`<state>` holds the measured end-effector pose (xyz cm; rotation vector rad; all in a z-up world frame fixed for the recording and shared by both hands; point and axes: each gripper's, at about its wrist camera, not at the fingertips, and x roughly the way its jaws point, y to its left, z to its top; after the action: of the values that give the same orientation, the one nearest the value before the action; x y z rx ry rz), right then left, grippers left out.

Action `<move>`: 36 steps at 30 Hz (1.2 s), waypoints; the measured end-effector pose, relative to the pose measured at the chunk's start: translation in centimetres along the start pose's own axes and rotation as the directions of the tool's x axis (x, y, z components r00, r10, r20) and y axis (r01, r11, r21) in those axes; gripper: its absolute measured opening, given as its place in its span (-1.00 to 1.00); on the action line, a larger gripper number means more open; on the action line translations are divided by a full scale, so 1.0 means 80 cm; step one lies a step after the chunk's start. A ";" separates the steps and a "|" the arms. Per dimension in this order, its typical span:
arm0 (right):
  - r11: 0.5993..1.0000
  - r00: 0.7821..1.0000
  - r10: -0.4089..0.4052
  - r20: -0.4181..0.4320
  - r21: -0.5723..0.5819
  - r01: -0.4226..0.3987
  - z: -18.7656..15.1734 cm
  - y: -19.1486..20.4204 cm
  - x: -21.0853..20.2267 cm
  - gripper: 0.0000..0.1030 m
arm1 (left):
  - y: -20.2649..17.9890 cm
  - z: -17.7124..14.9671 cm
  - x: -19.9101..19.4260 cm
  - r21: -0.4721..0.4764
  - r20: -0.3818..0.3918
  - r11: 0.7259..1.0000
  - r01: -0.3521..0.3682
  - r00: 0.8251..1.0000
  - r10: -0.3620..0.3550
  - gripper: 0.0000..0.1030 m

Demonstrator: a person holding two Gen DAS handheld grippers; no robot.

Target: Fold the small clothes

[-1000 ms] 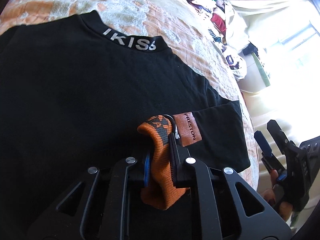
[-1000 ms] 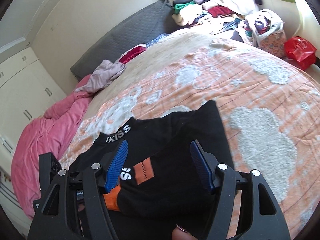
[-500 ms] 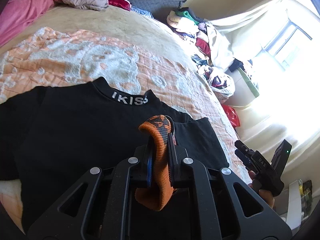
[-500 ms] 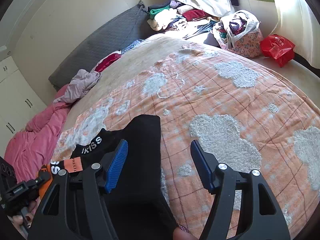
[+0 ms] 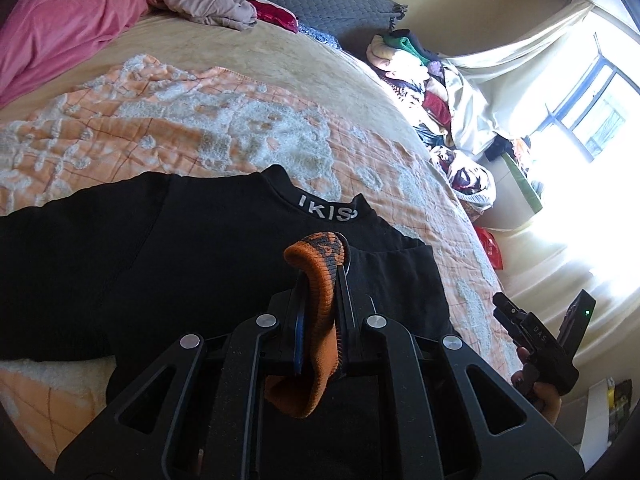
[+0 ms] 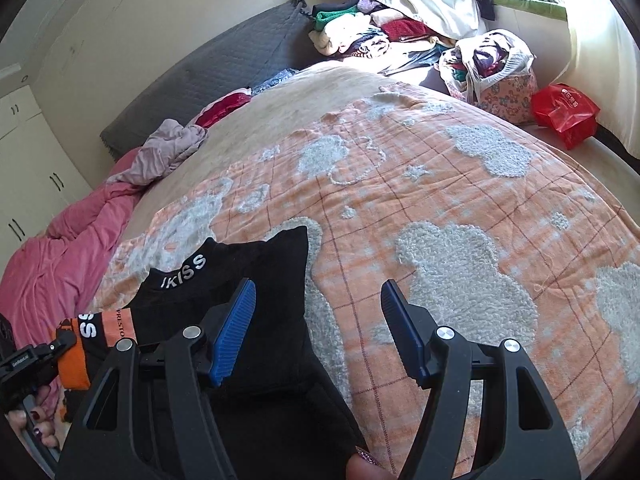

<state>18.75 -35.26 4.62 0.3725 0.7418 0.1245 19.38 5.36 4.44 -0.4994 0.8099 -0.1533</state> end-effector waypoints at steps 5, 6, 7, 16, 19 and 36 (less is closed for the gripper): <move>0.999 1.000 0.003 -0.013 -0.043 -0.004 -0.006 0.015 0.006 0.24 | 0.012 -0.002 0.000 -0.008 0.002 0.999 -0.032 0.999 0.032 -0.79; 0.999 1.000 0.001 -0.013 -0.052 -0.002 -0.008 0.018 0.006 0.24 | 0.013 -0.002 -0.002 -0.007 0.009 0.999 -0.038 0.999 0.038 -0.79; 0.998 1.000 -0.002 -0.013 -0.062 0.001 -0.009 0.022 0.007 0.24 | 0.013 -0.001 -0.004 -0.002 0.016 0.999 -0.043 0.999 0.043 -0.79; 0.984 1.000 -0.009 -0.023 -0.179 0.005 -0.023 0.054 0.015 0.24 | 0.007 -0.006 -0.007 0.038 0.024 0.996 -0.086 0.996 0.085 -0.69; 0.975 1.000 -0.007 -0.020 -0.223 0.003 -0.028 0.066 0.017 0.24 | 0.008 -0.013 0.014 0.059 -0.027 0.993 -0.102 0.994 0.104 -0.68; 0.938 0.992 0.017 -0.121 -0.342 -0.057 -0.058 0.104 0.041 0.25 | 0.023 -0.061 0.066 0.225 -0.189 0.964 -0.144 0.964 0.189 -0.49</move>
<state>18.12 -25.45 2.49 0.0432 0.8118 0.3102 19.41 3.50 -2.75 -0.2152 1.0258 -0.1342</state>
